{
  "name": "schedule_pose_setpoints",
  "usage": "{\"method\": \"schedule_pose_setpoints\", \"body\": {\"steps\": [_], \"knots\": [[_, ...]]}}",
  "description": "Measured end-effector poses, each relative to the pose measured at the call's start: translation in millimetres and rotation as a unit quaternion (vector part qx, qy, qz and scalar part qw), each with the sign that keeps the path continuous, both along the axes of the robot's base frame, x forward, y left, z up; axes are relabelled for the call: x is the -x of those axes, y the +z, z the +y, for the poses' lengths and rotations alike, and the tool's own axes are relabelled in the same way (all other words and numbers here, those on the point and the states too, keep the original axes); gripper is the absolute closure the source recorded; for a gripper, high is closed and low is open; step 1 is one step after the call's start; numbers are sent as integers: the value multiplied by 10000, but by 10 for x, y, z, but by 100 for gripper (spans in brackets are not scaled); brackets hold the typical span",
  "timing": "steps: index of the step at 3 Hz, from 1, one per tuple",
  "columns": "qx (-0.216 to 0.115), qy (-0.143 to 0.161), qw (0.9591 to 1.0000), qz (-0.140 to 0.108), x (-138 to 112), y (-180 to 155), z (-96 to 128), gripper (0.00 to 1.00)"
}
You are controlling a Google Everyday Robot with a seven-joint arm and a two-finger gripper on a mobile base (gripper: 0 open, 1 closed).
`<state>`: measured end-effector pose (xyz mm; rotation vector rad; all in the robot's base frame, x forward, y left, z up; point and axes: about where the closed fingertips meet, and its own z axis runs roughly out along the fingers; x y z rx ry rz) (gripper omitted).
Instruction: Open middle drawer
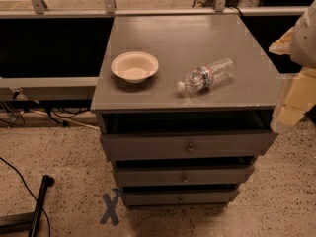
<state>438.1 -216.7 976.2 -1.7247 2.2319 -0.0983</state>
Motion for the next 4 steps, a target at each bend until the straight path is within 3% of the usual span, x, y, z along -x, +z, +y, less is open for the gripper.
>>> {"method": "schedule_pose_setpoints", "body": {"steps": [1, 2, 3, 4], "knots": [[-36, -3, 10000, -16, 7, -15, -6, 0], [-573, -45, 9981, -240, 116, -236, -105, 0], [-1283, -107, 9911, -332, 353, -871, -288, 0], [-1544, -325, 9861, -510, 544, -1102, -454, 0]]}}
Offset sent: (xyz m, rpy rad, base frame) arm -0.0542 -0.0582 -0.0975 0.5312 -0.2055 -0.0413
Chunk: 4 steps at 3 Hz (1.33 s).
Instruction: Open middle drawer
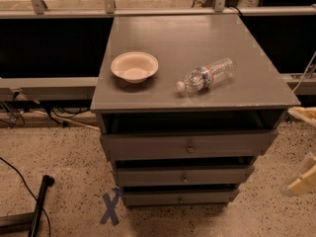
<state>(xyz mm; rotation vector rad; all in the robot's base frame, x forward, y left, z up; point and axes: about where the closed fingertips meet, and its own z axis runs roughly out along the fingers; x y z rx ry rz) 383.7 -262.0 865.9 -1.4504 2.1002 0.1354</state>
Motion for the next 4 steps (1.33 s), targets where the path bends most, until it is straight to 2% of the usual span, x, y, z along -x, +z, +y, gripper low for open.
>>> {"method": "schedule_pose_setpoints", "body": {"steps": [1, 2, 3, 4], "knots": [[3, 0, 10000, -3, 1, 4, 1, 0], [94, 220, 9997, -58, -4, -351, 42, 0], [-273, 336, 9988, -226, 49, -1038, 101, 0], [-600, 50, 9953, -759, 116, -1237, -17, 0]]}}
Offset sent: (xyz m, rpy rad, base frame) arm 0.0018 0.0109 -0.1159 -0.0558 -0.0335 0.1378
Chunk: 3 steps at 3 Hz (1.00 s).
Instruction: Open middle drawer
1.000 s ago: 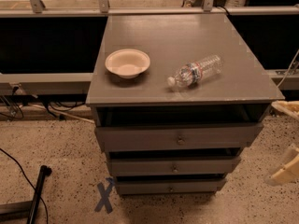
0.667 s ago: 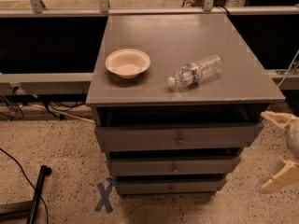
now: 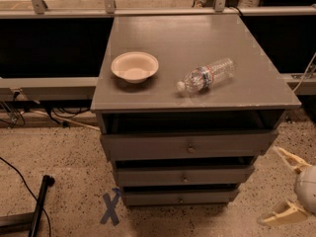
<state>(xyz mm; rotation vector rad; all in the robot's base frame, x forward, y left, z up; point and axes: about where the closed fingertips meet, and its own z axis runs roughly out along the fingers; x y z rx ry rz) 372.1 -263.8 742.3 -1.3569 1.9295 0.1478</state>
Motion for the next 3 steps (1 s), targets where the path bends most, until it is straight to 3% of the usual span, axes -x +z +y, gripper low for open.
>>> {"method": "schedule_pose_setpoints", "body": {"steps": [1, 2, 3], "knots": [[64, -35, 9999, -157, 23, 41, -70, 0], [139, 314, 9992, 204, 40, -134, -13, 0], [584, 1060, 9915, 480, 98, -568, 138, 0]]}}
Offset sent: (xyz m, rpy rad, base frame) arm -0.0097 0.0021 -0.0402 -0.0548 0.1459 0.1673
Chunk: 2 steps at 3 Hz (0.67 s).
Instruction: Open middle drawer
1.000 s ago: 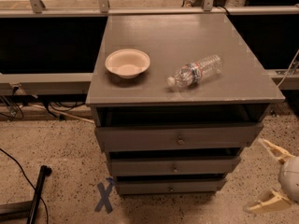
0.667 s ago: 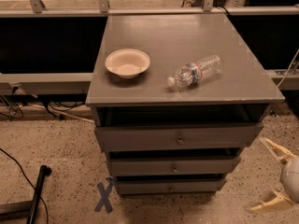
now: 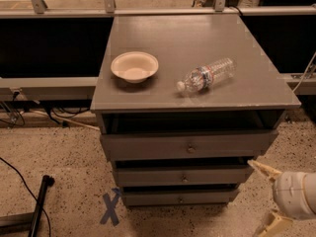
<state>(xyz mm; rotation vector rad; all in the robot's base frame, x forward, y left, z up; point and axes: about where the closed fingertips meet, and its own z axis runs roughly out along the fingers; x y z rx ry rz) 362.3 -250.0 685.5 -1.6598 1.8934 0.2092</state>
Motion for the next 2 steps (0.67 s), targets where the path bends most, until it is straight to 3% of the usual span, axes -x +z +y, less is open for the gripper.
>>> {"method": "schedule_pose_setpoints", "body": {"steps": [1, 2], "knots": [[555, 874, 9944, 203, 198, -685, 57, 0], [555, 874, 9944, 203, 198, -685, 58, 0]]}}
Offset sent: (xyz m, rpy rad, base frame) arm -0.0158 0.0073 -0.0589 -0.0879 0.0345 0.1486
